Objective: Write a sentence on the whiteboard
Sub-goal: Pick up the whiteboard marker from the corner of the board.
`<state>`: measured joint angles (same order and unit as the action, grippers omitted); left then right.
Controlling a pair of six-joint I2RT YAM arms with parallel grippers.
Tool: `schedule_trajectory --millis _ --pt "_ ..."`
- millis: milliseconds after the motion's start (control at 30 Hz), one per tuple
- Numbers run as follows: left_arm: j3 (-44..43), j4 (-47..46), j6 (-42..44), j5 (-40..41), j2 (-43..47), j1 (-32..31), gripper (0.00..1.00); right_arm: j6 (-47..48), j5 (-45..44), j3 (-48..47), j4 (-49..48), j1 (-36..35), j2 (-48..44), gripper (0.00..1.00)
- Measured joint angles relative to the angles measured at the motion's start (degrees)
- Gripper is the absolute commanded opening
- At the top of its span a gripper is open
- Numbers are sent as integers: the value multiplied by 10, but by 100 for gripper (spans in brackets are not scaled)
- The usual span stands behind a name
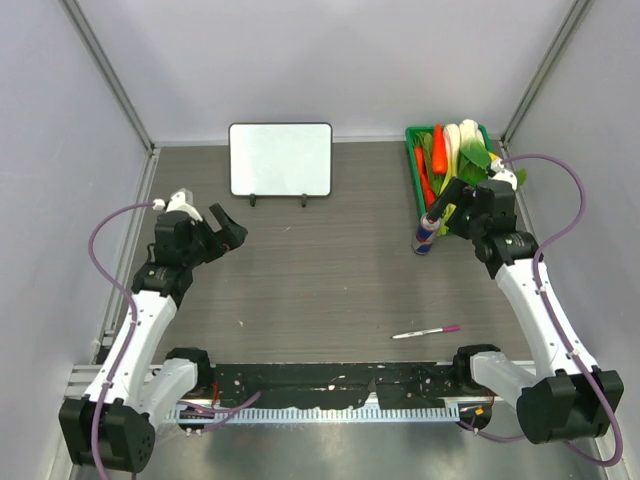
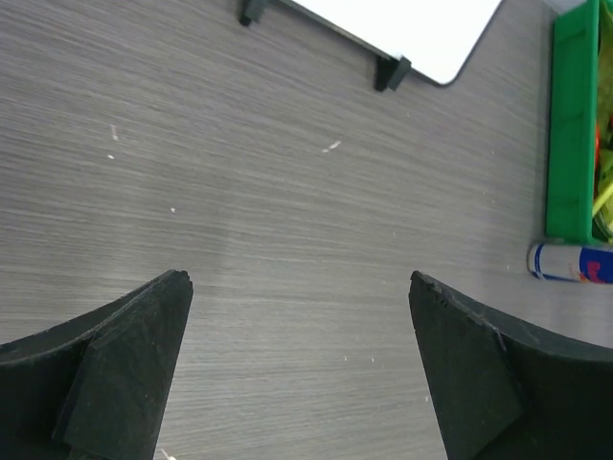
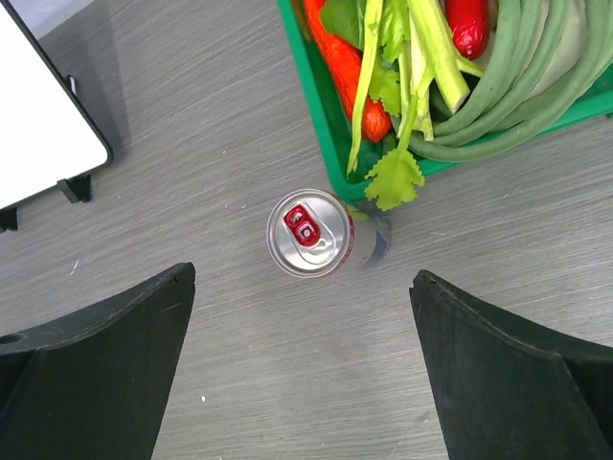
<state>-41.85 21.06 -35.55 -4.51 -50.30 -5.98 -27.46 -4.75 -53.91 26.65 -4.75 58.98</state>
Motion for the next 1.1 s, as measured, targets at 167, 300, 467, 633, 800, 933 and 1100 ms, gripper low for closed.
schedule_trajectory --millis 167,300,467,633,800,933,1100 --pt "0 -2 1 -58 -22 -2 100 -6 15 -7 14 0 6 99" --pt "0 -24 10 -93 -31 -37 100 -10 25 -13 17 0 4 99" --pt "-17 -52 16 -103 -114 -162 100 -8 25 -13 30 0 -3 99" --pt "-96 -74 27 -71 -273 -346 100 -8 10 -13 43 0 -17 99" --pt "-224 -86 77 -24 -417 -516 99 -8 -10 -3 57 27 -14 100" --pt "-299 -100 125 -1 -495 -610 94 -8 18 22 59 87 9 99" --pt "-344 -106 184 9 -574 -682 90 -8 88 57 58 163 50 99"
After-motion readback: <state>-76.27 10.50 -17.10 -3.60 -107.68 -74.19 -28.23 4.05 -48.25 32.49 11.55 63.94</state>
